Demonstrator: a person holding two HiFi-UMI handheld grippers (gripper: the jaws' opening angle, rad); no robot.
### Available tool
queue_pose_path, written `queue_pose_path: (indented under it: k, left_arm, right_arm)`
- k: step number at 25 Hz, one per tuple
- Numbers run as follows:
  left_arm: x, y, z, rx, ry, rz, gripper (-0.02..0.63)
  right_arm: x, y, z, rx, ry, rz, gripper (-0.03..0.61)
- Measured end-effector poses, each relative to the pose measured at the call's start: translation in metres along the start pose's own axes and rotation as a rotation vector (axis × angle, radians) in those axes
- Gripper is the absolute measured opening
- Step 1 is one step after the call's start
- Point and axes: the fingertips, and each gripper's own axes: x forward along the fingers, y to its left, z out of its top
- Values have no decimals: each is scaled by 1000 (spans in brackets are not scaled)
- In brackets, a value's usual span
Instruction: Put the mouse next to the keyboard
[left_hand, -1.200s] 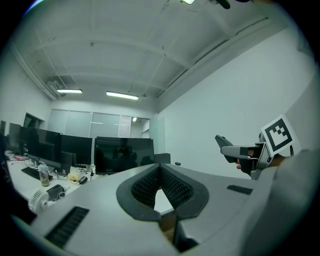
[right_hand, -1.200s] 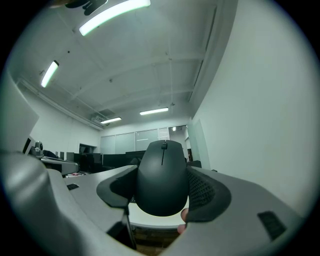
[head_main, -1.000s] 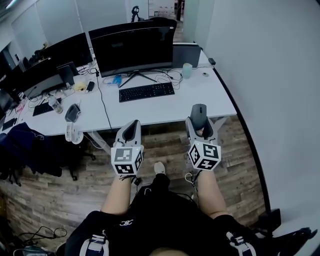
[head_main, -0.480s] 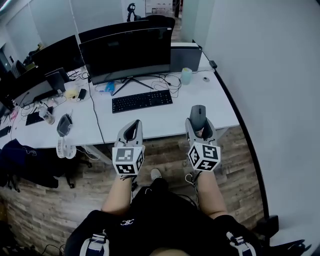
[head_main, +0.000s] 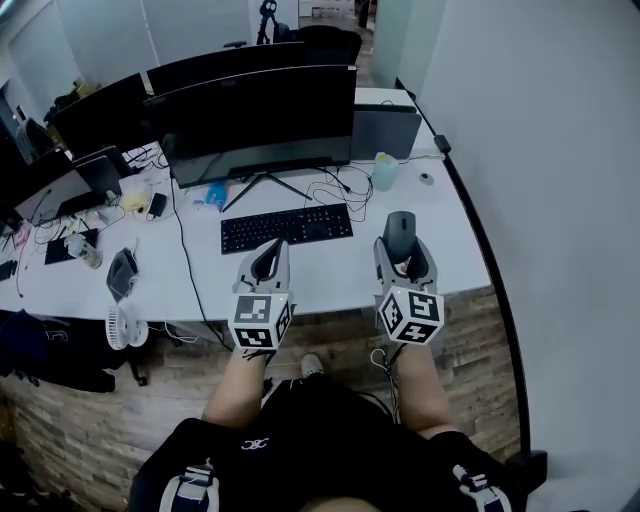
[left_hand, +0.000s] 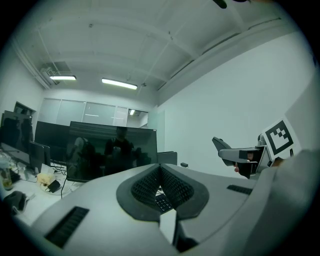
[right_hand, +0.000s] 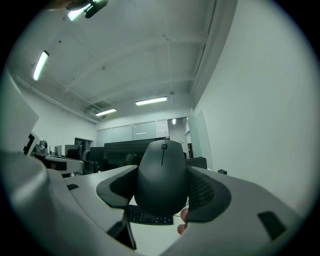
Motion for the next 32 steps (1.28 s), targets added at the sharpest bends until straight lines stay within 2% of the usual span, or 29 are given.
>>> queue_pose_path:
  k: [8,17,25,32]
  left_arm:
    - [87,34,-6,-7,22,-5,12]
    - [157,40,-11,-9,54,-15,12]
    - [188,32,-13,-24,71,76,12]
    - [205,21,-7,-32,60,167,12]
  right_arm:
    - [95,-20,-14,-3,33,-1,310]
    - [153,-65,-41,17,103,-31,310]
    - [198,-112,-78,-11,206,5,310]
    - [234,-152,-148,-49,384,46,310]
